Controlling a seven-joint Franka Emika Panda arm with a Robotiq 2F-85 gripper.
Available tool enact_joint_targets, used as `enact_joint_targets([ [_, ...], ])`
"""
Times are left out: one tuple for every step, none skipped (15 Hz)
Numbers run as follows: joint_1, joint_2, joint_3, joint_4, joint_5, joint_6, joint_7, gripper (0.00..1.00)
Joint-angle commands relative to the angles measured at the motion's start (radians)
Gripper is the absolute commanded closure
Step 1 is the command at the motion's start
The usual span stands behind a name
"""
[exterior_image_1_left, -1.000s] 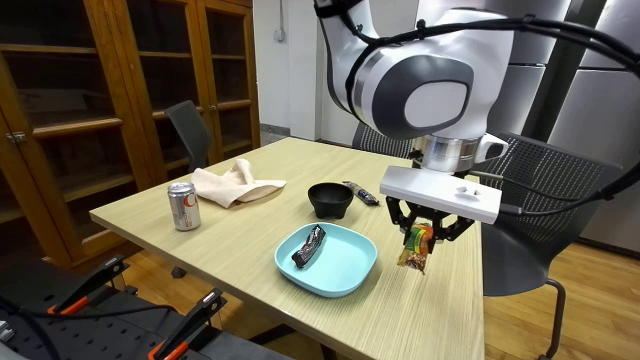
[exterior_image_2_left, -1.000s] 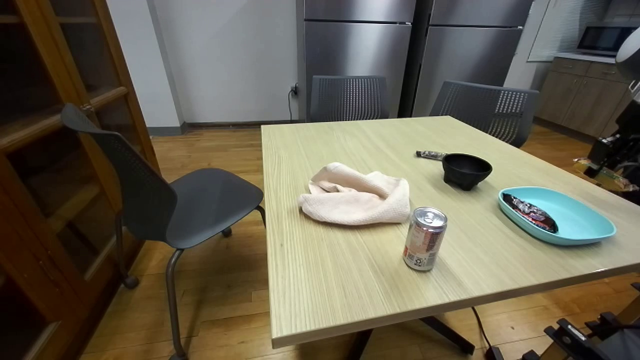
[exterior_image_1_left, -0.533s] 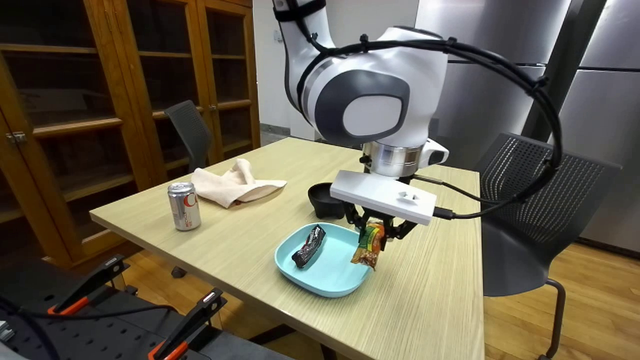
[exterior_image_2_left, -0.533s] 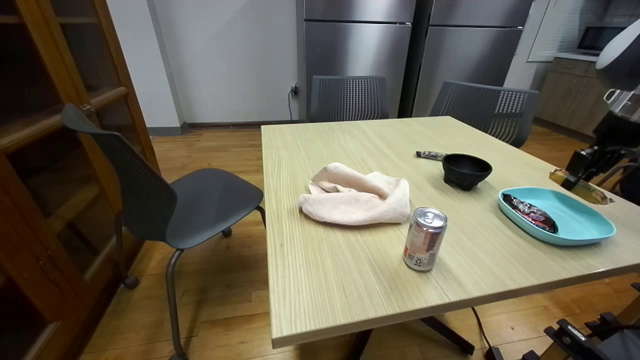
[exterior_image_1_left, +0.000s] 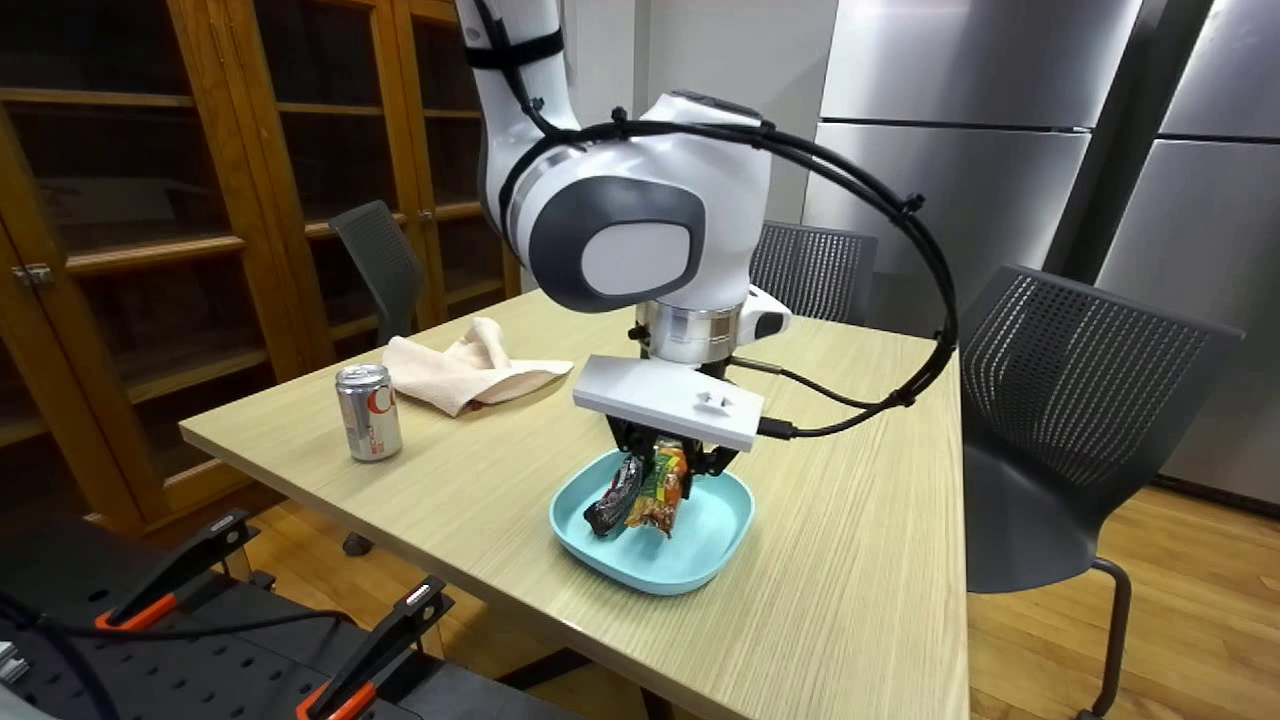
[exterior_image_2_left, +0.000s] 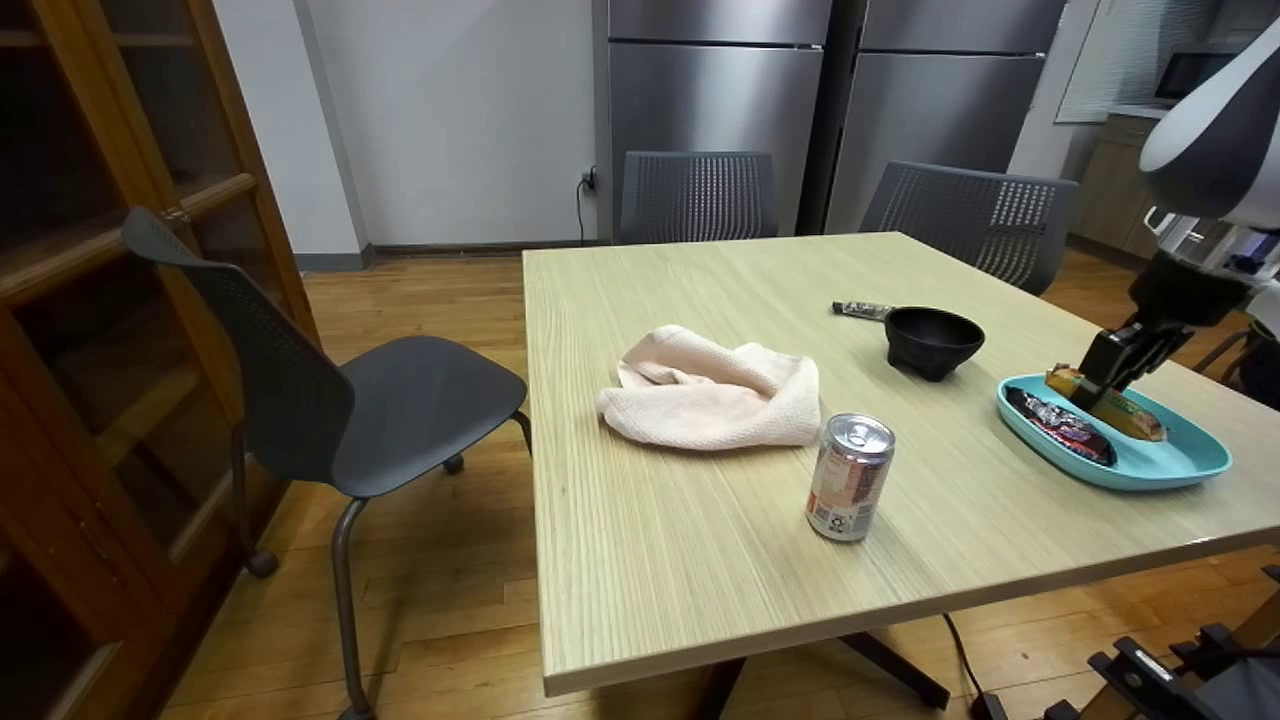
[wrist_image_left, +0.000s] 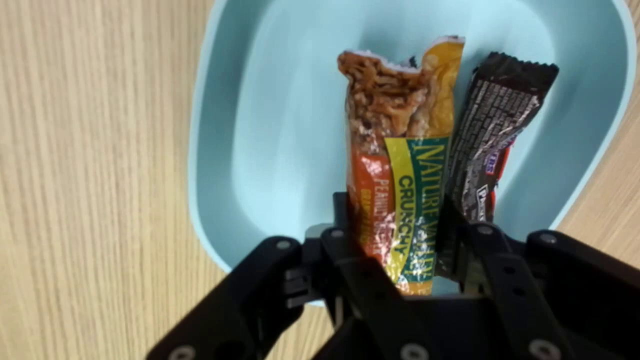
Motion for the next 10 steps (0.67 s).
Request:
enact_joint_targets([
  [-0.007, -0.038, 0.038, -0.062, 0.018, 0.044, 0.028, 0.84],
  [-0.005, -0.043, 0.038, -0.071, 0.015, 0.045, 0.043, 0.84],
  [-0.012, -0.046, 0.045, -0.078, 0.014, 0.045, 0.050, 0.84],
  [-0.014, -0.048, 0.047, -0.083, 0.013, 0.047, 0.056, 0.84],
  [-0.014, -0.049, 0.048, -0.088, 0.011, 0.054, 0.063, 0.84],
  [-0.011, -0.050, 0.045, -0.090, 0.005, 0.052, 0.070, 0.84],
  [-0.011, -0.050, 0.044, -0.092, 0.003, 0.054, 0.076, 0.84],
  [-0.012, -0.051, 0.045, -0.092, 0.002, 0.053, 0.079, 0.84],
  [-0.017, -0.052, 0.050, -0.092, 0.002, 0.053, 0.080, 0.59],
  [-0.019, -0.054, 0.053, -0.092, 0.003, 0.053, 0.082, 0.34],
])
